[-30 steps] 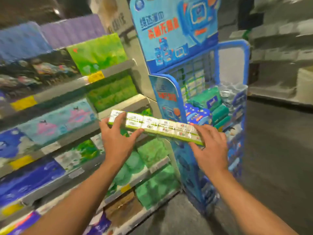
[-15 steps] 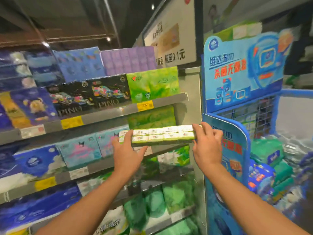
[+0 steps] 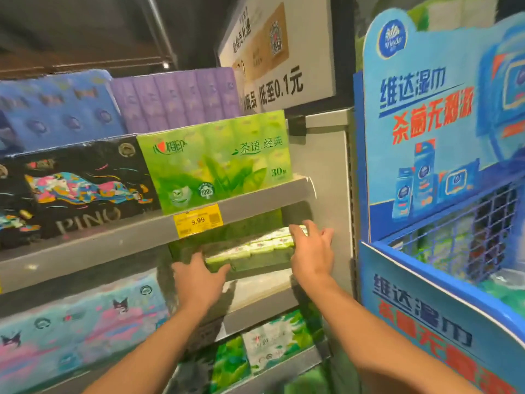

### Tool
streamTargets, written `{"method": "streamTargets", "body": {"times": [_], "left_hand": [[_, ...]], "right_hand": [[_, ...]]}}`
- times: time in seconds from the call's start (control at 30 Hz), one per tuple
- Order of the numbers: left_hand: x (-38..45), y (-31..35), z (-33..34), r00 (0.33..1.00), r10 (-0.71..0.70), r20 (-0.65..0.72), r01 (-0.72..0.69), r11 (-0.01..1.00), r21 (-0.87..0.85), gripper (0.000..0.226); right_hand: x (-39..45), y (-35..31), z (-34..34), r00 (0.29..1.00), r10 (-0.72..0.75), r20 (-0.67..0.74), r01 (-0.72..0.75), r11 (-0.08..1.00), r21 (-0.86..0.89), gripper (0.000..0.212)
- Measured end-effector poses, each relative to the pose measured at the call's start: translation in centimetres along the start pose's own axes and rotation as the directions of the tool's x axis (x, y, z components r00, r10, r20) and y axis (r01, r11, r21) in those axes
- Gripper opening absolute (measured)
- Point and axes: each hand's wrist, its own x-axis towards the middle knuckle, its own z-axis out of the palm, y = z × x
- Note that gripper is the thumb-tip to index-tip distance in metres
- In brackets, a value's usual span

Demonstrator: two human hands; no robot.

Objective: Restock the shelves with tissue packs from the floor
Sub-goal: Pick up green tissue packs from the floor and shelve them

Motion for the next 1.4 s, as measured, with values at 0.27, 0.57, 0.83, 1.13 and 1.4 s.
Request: {"method": "streamTargets", "body": {"times": [0.27, 0.57, 0.83, 1.13, 1.4], "left_hand": [[4.6, -1.2, 4.6, 0.998, 0.009, 0.07, -0.039, 0.897, 0.44, 0.054], [3.3, -2.4, 5.2, 0.995, 0.061, 0.078, -0.095, 0.809, 0.58, 0.043], [2.5, -2.7, 4.8, 0.986, 0.087, 0.143, -0.152, 0.822, 0.549, 0.057], [0.9, -3.8, 3.2, 0.897, 0.344, 0.278, -0.424, 0.848, 0.319, 0.068], [-13.4, -2.1, 1.6, 0.564, 0.812, 0.153, -0.743, 0.579, -0.336, 0.043]], "right_hand": [[4.8, -1.4, 7.6, 0.98, -0.004, 0.2, 0.017, 0.998, -0.067, 0.026], [7.1, -2.0, 11.6, 0.923, -0.155, 0.353, 0.268, 0.915, -0.3, 0.048], [6.8, -1.1, 12.2, 0.946, -0.203, 0.252, 0.257, 0.945, -0.204, 0.061], [-1.2, -1.4, 3.4, 0.961, -0.072, 0.266, 0.029, 0.986, 0.162, 0.063], [-22.3, 0.8, -8.2, 0.96, 0.231, 0.159, -0.257, 0.951, 0.172, 0.049]]}}
